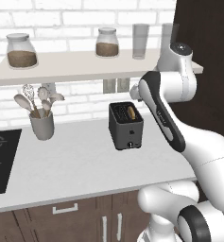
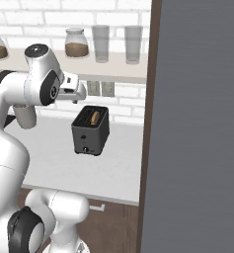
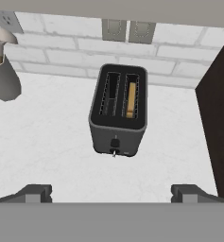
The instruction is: Start the toaster. Once the lever pops up, take the bread to the plate on the dining counter.
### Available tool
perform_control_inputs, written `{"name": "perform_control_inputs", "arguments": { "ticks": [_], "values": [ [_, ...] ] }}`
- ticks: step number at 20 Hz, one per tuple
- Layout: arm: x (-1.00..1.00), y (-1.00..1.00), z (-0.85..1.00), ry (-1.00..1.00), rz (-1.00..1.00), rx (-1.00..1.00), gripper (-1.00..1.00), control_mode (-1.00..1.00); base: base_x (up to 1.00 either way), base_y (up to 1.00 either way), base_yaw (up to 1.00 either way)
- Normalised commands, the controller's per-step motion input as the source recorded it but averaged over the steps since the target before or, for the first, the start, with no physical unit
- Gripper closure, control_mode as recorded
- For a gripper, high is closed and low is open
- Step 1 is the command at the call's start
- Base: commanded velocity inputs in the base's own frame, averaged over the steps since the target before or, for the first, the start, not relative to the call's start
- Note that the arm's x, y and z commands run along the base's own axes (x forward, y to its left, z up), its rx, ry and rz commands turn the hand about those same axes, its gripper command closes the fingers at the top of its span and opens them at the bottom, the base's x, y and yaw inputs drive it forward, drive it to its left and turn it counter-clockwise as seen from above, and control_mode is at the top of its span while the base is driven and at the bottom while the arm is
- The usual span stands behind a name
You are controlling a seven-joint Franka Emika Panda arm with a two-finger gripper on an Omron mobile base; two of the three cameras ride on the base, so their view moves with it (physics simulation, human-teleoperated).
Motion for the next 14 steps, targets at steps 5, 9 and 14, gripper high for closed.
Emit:
{"name": "perform_control_inputs", "arguments": {
  "ticks": [5, 9, 14],
  "values": [
    [0.00, 0.00, 0.00, 0.00, 0.00, 0.00, -1.00, -1.00, 0.00, 0.00, 0.00],
    [0.00, 0.00, 0.00, 0.00, 0.00, 0.00, -1.00, -1.00, 0.00, 0.00, 0.00],
    [0.00, 0.00, 0.00, 0.00, 0.00, 0.00, -1.00, -1.00, 0.00, 0.00, 0.00]
  ]
}}
